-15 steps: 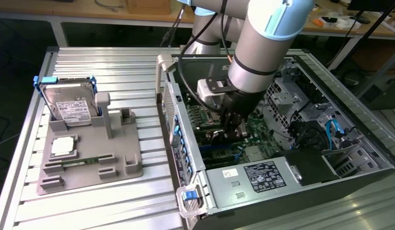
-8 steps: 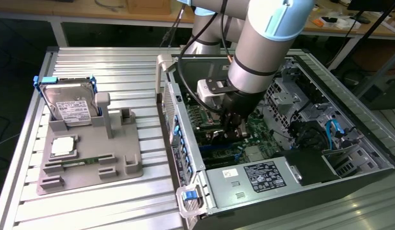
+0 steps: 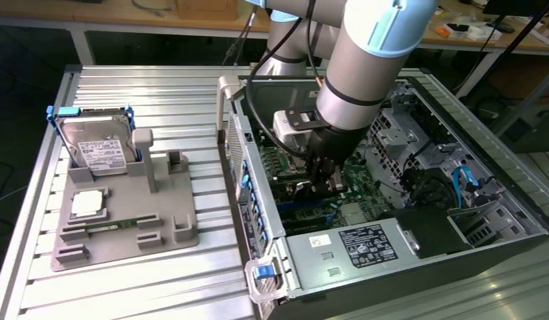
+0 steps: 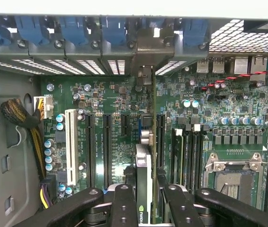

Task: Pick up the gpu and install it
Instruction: 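Insert the gpu into the slot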

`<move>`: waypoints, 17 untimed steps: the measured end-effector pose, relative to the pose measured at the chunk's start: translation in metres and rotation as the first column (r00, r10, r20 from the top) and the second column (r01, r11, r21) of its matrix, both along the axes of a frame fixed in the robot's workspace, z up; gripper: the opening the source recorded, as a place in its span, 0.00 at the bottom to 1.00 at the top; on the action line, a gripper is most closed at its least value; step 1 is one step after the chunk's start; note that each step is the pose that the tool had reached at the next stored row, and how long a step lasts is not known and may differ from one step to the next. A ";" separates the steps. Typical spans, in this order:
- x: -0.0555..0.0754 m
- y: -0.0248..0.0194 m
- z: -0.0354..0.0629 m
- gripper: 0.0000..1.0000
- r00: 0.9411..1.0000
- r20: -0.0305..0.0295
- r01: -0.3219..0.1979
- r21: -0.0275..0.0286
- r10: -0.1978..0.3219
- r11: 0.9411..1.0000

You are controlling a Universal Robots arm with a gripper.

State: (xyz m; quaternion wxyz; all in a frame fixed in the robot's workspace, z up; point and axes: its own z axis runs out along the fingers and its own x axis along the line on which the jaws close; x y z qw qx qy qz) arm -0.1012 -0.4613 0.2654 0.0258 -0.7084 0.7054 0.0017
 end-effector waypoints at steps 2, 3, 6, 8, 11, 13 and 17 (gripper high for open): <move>0.000 -0.0003 0.0000 0.27 1.000 0.000 0.003 0.000 -0.003 1.000; 0.000 -0.0005 0.0000 0.27 1.000 0.000 0.004 0.000 -0.004 1.000; 0.000 -0.0010 0.0000 0.27 1.000 0.000 0.007 0.000 -0.007 1.000; 0.000 -0.0010 0.0000 0.27 1.000 0.000 0.007 0.000 -0.007 1.000; 0.000 -0.0012 0.0000 0.27 1.000 0.000 0.008 0.000 -0.008 1.000; 0.000 -0.0016 0.0000 0.27 1.000 0.000 0.008 0.000 -0.008 1.000; 0.000 -0.0025 0.0000 0.27 1.000 0.000 0.008 0.001 -0.008 1.000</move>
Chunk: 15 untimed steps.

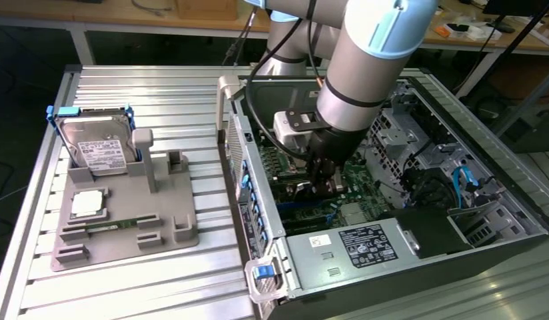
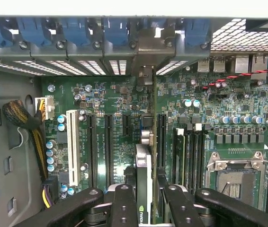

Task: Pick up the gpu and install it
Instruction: 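Insert the gpu into the slot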

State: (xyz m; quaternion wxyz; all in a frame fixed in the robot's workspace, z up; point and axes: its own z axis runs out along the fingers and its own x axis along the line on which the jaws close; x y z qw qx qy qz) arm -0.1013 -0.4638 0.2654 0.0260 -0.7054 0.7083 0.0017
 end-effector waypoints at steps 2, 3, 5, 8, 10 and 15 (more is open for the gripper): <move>0.000 0.0000 0.0000 0.27 1.000 0.000 0.000 0.000 0.000 1.000; 0.000 0.0000 0.0000 0.27 1.000 0.000 0.000 0.000 0.000 1.000; 0.000 -0.0002 0.0011 0.27 1.000 0.000 0.000 0.000 0.000 1.000; 0.000 -0.0001 0.0061 0.27 1.000 0.000 0.000 0.000 0.000 1.000; 0.000 -0.0001 0.0064 0.27 1.000 0.000 0.000 0.001 0.000 1.000; 0.000 -0.0001 0.0066 0.27 1.000 -0.005 0.000 0.006 0.000 1.000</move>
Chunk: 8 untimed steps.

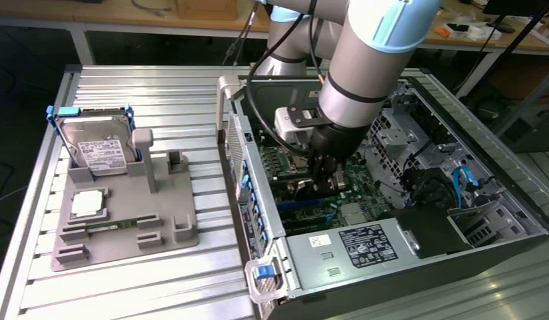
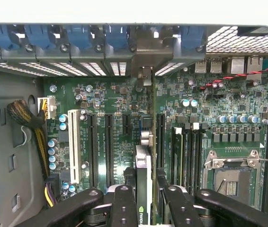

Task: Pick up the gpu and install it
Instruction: 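Insert the gpu into the slot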

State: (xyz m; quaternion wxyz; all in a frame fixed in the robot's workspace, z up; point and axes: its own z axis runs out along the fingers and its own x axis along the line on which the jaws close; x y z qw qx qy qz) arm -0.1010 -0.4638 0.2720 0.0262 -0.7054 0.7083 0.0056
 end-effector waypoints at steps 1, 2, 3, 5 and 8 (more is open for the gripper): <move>0.000 0.0000 0.0000 0.27 1.000 -0.002 0.000 0.001 0.000 1.000; 0.001 0.0000 -0.0001 0.27 1.000 -0.005 0.000 0.001 0.000 1.000; 0.003 0.0000 0.0000 0.27 1.000 -0.010 0.000 0.001 0.000 1.000; 0.006 0.0000 -0.0001 0.27 1.000 -0.018 0.000 0.002 0.000 1.000; 0.007 -0.0001 0.0000 0.27 1.000 -0.019 0.000 0.002 0.000 1.000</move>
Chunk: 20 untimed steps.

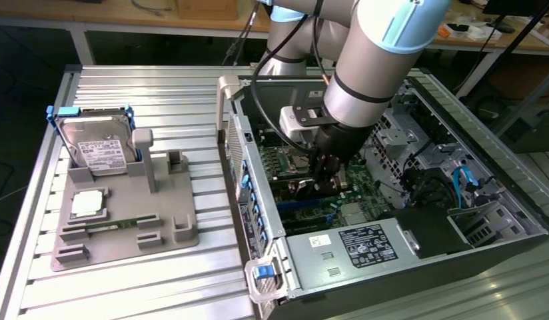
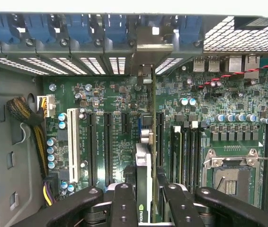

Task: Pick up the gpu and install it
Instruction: 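Insert the gpu into the slot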

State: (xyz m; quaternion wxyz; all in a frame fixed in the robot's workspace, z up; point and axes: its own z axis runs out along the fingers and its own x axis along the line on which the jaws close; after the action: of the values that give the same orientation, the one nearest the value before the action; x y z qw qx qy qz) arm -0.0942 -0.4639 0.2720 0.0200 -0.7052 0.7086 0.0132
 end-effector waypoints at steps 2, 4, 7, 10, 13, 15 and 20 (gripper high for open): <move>0.000 0.0000 0.0000 0.27 1.000 0.000 0.000 0.000 0.000 1.000; 0.000 -0.0003 0.0000 0.27 1.000 0.000 0.000 0.001 0.000 1.000; 0.000 -0.0012 -0.0001 0.27 1.000 0.000 0.000 0.002 0.000 1.000; -0.001 -0.0040 0.0000 0.27 1.000 0.000 0.000 0.004 0.000 1.000; -0.002 -0.0047 0.0000 0.27 1.000 0.000 0.000 0.006 0.000 1.000; -0.003 -0.0047 -0.0001 0.27 1.000 0.000 0.000 0.007 0.000 1.000; -0.004 -0.0048 -0.0006 0.27 1.000 0.000 0.000 0.007 0.000 1.000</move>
State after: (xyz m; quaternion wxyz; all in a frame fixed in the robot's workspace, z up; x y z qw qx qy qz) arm -0.0982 -0.4686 0.2714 0.0227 -0.7052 0.7085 0.0157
